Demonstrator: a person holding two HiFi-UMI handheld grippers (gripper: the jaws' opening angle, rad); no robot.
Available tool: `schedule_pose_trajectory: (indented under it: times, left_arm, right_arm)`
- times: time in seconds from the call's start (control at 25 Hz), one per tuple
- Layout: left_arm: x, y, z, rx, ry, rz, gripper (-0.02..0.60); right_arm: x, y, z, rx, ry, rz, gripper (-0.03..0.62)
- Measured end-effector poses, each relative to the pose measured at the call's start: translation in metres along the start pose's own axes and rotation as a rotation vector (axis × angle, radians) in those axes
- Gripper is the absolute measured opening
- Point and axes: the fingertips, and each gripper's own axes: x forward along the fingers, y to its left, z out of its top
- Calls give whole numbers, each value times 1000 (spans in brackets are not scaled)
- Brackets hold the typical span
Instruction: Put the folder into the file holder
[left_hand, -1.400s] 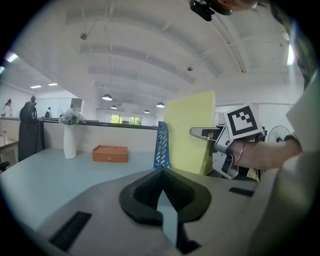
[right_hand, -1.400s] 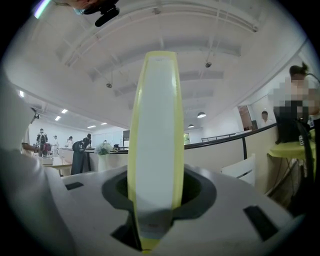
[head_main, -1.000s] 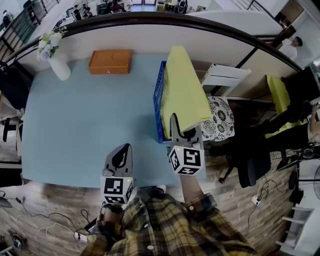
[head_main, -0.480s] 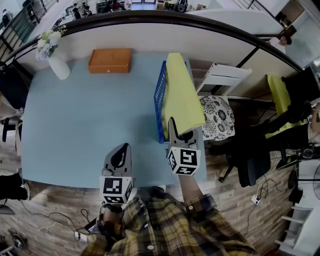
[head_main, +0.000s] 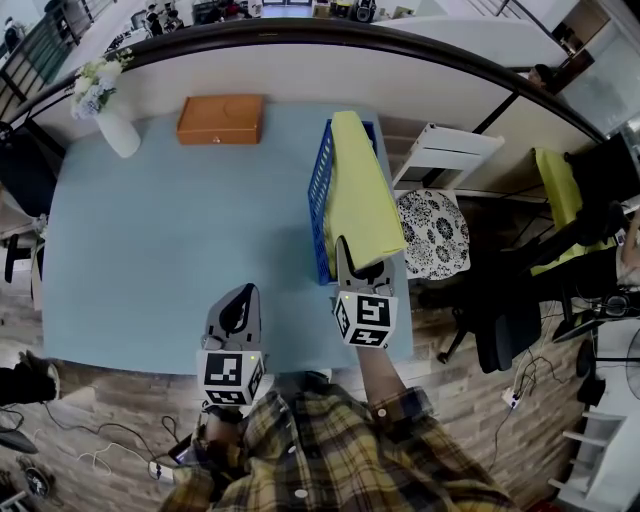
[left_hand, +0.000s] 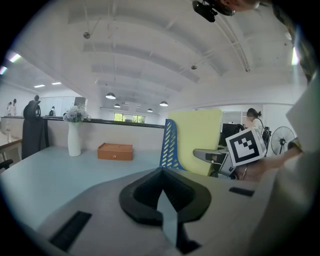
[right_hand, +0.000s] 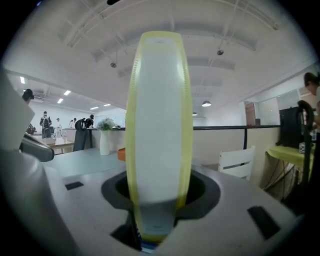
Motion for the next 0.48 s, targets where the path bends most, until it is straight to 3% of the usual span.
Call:
schedule_pose_trajectory:
  times: [0.48]
  left_arm:
    - [-2, -2, -2, 1, -1, 0, -9]
  right_arm:
    - [-2, 2, -16, -12, 9, 22, 196]
